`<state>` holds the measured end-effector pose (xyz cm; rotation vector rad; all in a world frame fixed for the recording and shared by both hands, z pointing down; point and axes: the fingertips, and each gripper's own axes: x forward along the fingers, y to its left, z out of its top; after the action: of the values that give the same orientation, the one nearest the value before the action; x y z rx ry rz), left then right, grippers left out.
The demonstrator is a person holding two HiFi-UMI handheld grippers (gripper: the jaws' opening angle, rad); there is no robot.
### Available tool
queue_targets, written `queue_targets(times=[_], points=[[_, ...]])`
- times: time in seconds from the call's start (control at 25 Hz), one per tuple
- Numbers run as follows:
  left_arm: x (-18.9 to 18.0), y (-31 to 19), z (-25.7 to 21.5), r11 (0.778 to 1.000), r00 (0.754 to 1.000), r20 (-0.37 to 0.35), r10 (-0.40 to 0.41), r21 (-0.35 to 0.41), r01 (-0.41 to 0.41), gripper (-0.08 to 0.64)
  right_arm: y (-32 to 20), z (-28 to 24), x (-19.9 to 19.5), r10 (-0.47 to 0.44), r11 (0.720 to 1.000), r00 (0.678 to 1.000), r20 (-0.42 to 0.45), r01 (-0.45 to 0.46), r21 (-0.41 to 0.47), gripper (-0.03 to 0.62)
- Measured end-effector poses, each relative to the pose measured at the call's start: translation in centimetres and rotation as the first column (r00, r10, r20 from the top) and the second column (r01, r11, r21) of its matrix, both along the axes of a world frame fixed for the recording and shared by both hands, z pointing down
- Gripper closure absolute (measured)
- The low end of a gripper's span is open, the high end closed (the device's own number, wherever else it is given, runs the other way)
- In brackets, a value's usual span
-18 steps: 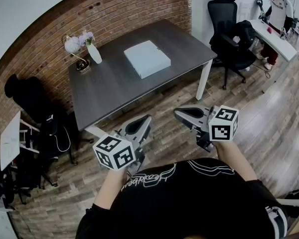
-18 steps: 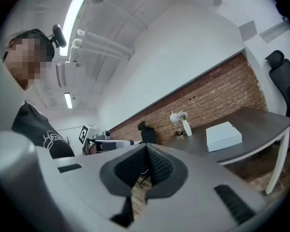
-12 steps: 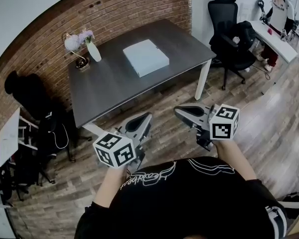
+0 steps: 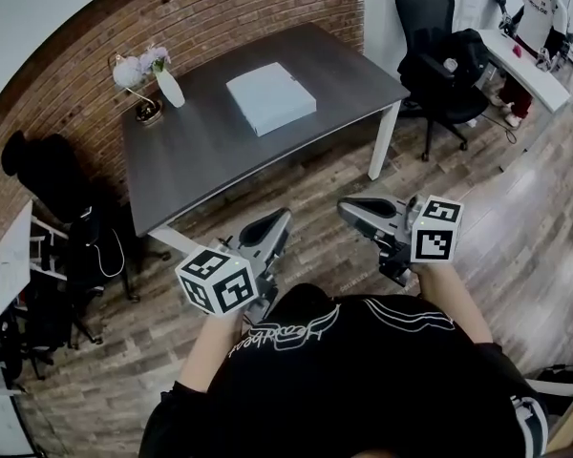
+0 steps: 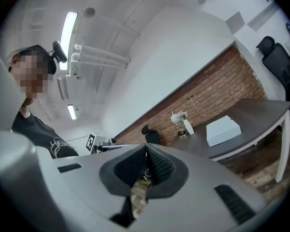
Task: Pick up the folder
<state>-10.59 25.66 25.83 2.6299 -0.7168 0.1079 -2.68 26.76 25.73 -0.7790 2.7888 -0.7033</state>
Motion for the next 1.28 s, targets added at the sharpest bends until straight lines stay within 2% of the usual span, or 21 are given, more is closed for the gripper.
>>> queue_targets(times=[0.24, 0.36, 0.6, 0.88, 1.0, 1.28], points=[[-0.5, -3.2, 1.9, 1.000, 1.000, -0.006, 0.001, -0.021, -0.001, 0.554, -3.0, 2.5, -0.6, 0.002, 0.999, 1.000, -0.015, -0.003, -0.046, 0.595], [0.0, -6.6, 3.0, 0.998, 1.000, -0.021, -0.015, -0.066, 0.013, 0.554, -6.1, 3.5, 0.4, 0.003, 0.996, 1.000, -0.010, -0.004, -0.091, 0.595], [0.3, -15.8, 6.2, 0.988, 0.999, 0.009, -0.031, -0.154, 0.032, 0.552, -15.1, 5.8, 2.1, 0.017, 0.982, 0.999, 0.048, -0.008, -0.188, 0.594], [-0.7, -27.0, 8.6, 0.974, 0.997, -0.003, -0.072, -0.217, 0.069, 0.545, -25.3, 8.5, 2.3, 0.015, 0.968, 1.000, 0.008, -0.012, -0.251, 0.592], [-1.8, -30.7, 10.4, 0.962, 0.997, -0.003, -0.080, -0.262, 0.077, 0.503, -28.9, 9.3, 2.6, 0.035, 0.959, 0.999, -0.005, -0.035, -0.282, 0.587], [-3.5, -36.3, 13.3, 0.928, 0.989, -0.024, -0.145, -0.350, 0.128, 0.407, -33.8, 10.9, 4.0, 0.056, 0.951, 0.996, -0.073, -0.075, -0.300, 0.486]])
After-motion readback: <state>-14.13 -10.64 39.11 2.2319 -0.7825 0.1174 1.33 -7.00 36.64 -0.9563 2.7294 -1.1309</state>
